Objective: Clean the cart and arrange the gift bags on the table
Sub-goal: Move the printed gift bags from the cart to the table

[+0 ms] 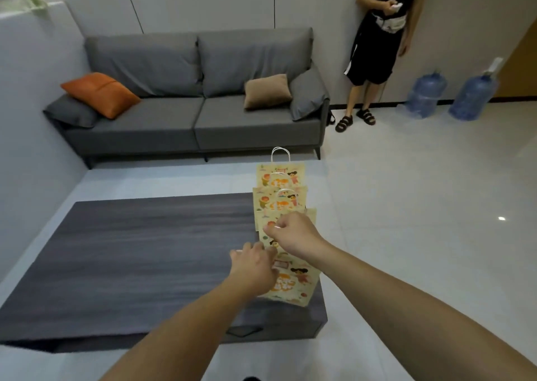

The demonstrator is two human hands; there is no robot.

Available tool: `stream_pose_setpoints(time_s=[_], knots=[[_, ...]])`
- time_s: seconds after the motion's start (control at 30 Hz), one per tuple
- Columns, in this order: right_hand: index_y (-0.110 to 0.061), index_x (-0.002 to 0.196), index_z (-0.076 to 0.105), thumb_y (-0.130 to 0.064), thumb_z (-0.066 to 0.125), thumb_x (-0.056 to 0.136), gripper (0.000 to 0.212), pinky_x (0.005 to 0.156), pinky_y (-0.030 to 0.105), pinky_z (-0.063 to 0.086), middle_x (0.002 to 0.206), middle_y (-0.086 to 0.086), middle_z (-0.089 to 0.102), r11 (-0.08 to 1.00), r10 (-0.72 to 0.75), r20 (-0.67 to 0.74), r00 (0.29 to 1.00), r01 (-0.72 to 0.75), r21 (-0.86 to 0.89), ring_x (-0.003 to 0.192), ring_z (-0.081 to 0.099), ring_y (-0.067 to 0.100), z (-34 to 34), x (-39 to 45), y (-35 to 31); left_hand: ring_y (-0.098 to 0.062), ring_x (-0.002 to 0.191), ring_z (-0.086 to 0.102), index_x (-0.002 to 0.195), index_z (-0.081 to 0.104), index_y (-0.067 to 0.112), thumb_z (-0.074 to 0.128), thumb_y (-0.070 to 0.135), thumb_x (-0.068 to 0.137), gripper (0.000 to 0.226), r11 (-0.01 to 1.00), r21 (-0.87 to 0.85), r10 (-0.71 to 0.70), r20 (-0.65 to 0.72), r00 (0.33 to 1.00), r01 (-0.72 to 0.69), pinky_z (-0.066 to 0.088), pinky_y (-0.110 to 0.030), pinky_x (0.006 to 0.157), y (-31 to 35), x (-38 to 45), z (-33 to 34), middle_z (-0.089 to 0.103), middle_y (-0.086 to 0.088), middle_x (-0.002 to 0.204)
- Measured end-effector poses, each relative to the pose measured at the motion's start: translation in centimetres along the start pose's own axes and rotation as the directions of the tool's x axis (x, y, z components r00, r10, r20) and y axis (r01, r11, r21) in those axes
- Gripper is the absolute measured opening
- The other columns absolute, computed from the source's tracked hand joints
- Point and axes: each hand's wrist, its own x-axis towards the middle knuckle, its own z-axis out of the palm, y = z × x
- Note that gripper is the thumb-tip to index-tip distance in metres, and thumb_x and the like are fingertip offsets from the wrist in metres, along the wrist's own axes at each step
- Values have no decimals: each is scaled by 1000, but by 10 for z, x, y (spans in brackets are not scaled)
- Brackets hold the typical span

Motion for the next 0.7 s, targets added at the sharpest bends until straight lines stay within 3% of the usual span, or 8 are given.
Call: stream_pose_setpoints(time_s=[0.1,0.2,0.27,0.37,0.43,0.5,0.6,0.7], knots=[[-16,57,49,-41,64,95,49,68,42,49,61,3,50,999,43,12,999,-42,-21,61,51,18,4,33,10,-31,128,43,145,41,26,47,47,99,51,999,-33,21,48,999,-19,36,-56,105,-6,33,11,49,-7,136],[-6,62,64,-39,65,95,47,75,41,52,72,11,66,995,85,5,996,-85,-61,75,65,26,7,61,20,-31,129,42,145,42,28,48,49,98,52,996,-63,66,127,990,-58,37,-56,104,-12,68,21,48,-7,138],[0,69,70,-40,65,95,48,69,37,50,75,15,69,988,128,10,992,-127,-94,76,65,27,10,76,29,-30,131,40,146,42,26,49,48,99,52,992,-89,103,206,973,-87,36,-57,105,-15,88,27,45,-6,142],[-11,54,59,-42,64,95,51,61,29,43,73,9,68,972,198,18,980,-194,-133,85,66,22,14,99,47,-31,134,37,150,37,26,48,45,99,55,983,-121,166,279,946,-137,34,-59,105,-16,114,32,42,-6,147],[-16,51,55,-43,63,94,52,72,31,50,82,8,72,966,206,9,978,-202,-159,108,66,23,16,115,57,-33,134,37,151,33,27,48,44,99,56,980,-133,184,289,940,-150,35,-57,104,-16,130,36,43,-7,146],[-17,50,53,-42,63,94,53,77,36,53,78,8,71,961,224,-1,975,-221,-167,115,64,23,18,127,63,-32,133,38,151,32,28,50,43,99,56,977,-143,194,293,936,-157,38,-56,103,-16,143,41,45,-6,144],[-16,50,52,-40,63,95,52,67,32,49,69,4,66,950,271,-9,963,-269,-157,106,66,23,21,140,71,-31,132,40,149,34,28,52,43,99,55,972,-172,204,298,932,-158,42,-55,102,-18,155,48,46,-5,142],[-12,54,48,-41,61,95,52,55,29,35,63,3,54,945,291,-35,956,-293,-148,77,60,24,24,148,79,-32,132,41,151,33,29,51,43,99,56,963,-199,238,314,919,-182,43,-55,102,-22,165,54,46,-7,142]])
